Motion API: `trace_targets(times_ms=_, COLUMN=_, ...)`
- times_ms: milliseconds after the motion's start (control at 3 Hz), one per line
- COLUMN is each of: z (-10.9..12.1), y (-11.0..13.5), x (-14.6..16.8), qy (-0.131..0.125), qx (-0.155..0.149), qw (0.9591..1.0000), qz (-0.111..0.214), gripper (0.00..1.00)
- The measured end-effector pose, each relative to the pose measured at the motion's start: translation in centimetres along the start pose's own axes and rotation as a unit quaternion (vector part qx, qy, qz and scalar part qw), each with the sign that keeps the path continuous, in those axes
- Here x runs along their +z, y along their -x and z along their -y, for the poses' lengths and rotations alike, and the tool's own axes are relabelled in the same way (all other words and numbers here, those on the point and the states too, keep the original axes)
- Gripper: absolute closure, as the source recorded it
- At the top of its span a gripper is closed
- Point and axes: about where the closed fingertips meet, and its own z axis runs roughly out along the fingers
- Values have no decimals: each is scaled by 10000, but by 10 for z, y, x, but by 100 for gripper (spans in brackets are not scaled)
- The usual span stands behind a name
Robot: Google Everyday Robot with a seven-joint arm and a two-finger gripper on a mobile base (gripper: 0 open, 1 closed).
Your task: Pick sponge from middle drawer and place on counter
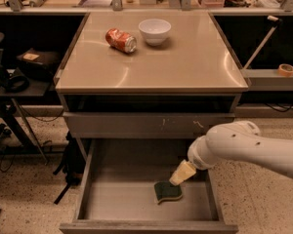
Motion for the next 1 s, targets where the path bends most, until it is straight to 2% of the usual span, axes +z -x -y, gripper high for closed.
trace_targets(times_ms=333, z=7, y=-11, x=21, qy=714, qx=651, qw=9939, qz=533, gripper=0)
trace_targets(times_ms=667, z=11, y=-26, x=60, qy=1312, qx=643, qw=9852, qz=896, gripper=0)
trace_targets(times_ms=1000, z=-1, y=-41, x=95, qy=1599, qx=478, qw=9814, qz=952, gripper=0)
